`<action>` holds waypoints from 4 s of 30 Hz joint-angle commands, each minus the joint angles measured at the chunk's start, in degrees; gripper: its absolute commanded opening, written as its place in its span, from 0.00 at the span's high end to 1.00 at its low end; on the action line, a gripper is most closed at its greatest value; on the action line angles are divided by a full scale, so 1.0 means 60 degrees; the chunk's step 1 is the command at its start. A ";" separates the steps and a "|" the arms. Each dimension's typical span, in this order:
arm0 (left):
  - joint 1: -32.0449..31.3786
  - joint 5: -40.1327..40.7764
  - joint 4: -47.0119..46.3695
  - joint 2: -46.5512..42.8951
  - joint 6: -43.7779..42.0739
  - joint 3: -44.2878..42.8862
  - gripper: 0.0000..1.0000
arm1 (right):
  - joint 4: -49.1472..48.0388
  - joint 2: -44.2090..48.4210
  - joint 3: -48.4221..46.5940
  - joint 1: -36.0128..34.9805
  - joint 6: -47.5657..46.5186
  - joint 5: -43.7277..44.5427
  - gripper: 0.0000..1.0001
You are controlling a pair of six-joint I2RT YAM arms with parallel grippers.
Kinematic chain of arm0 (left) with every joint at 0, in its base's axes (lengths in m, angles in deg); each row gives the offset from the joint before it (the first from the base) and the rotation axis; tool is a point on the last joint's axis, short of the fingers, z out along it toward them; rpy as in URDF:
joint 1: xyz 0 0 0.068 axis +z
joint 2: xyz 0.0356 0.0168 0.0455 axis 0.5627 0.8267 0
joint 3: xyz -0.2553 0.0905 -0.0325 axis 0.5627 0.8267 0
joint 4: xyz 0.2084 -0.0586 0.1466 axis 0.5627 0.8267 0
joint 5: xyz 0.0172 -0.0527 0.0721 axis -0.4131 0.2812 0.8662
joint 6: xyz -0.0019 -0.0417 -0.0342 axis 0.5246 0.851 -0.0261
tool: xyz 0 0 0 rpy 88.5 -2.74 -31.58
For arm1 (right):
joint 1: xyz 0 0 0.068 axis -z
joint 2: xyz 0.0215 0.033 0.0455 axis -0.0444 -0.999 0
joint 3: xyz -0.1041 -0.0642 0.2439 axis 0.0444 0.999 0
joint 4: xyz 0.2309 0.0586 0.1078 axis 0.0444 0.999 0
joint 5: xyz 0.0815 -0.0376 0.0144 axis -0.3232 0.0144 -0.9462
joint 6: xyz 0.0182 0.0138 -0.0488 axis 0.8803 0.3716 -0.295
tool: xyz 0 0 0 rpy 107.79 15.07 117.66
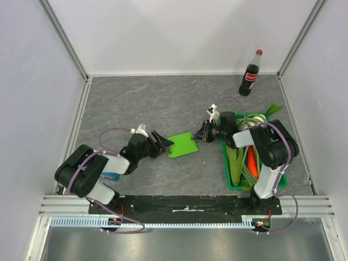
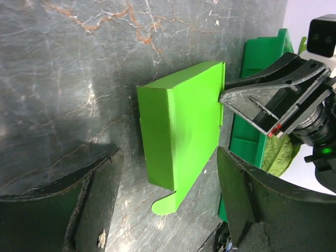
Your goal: Fold the paper box
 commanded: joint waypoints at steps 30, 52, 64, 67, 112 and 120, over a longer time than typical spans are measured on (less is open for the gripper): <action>0.0574 -0.2333 0.1141 -0.1155 0.2571 0.0126 0.88 | 0.7491 0.4973 -0.1192 -0.3759 -0.4288 0.7203 0.25; 0.1806 -0.5470 0.5796 -0.4794 0.4474 -0.0535 0.86 | 0.3245 0.4303 -0.0957 -1.0367 -0.9782 1.4758 0.32; 0.1820 -0.5587 0.5488 -0.4810 0.3072 -0.0884 0.48 | 0.3035 0.4464 -0.0415 -1.0456 -0.9683 1.4528 0.70; 0.1835 -0.5120 0.6593 -0.4955 0.0907 -0.1616 0.15 | 0.3737 0.4800 -0.0429 -1.0369 -0.8791 1.4076 0.72; -0.0685 -0.3082 0.7641 -0.2202 -1.2649 -0.4489 0.53 | 0.8090 0.3849 -0.1967 -0.5402 -0.6239 0.5051 0.73; -0.0684 -0.3009 0.7437 -0.1924 -1.2649 -0.4475 0.54 | 0.8017 0.3863 -0.1938 -0.5402 -0.6254 0.4963 0.73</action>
